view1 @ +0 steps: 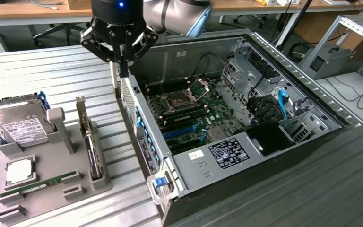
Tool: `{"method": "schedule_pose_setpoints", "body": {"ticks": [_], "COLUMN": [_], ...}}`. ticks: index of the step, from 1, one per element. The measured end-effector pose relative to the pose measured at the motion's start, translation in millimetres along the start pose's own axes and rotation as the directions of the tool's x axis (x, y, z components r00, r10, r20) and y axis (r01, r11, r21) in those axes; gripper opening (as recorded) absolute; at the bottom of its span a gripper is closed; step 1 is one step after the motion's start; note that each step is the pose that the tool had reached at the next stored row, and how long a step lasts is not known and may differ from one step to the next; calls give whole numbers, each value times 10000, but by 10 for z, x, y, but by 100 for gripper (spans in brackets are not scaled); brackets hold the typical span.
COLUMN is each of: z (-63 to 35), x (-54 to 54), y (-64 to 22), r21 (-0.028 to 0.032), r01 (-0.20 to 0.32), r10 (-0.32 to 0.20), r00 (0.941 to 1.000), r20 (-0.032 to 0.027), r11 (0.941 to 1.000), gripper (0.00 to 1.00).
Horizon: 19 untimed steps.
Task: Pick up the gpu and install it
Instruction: 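Reach for the gpu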
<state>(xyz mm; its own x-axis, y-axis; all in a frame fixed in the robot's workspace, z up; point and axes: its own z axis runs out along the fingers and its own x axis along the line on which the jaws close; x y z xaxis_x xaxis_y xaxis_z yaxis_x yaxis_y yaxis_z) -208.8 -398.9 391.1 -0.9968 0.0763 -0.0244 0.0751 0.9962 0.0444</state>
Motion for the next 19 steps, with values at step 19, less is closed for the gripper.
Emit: {"method": "schedule_pose_setpoints", "body": {"ticks": [19], "z": [1], "x": [525], "y": [-40], "r21": [0], "r01": [1], "r10": [-1], "r00": [10000], "r20": [0], "r11": [10000], "gripper": [11]}}
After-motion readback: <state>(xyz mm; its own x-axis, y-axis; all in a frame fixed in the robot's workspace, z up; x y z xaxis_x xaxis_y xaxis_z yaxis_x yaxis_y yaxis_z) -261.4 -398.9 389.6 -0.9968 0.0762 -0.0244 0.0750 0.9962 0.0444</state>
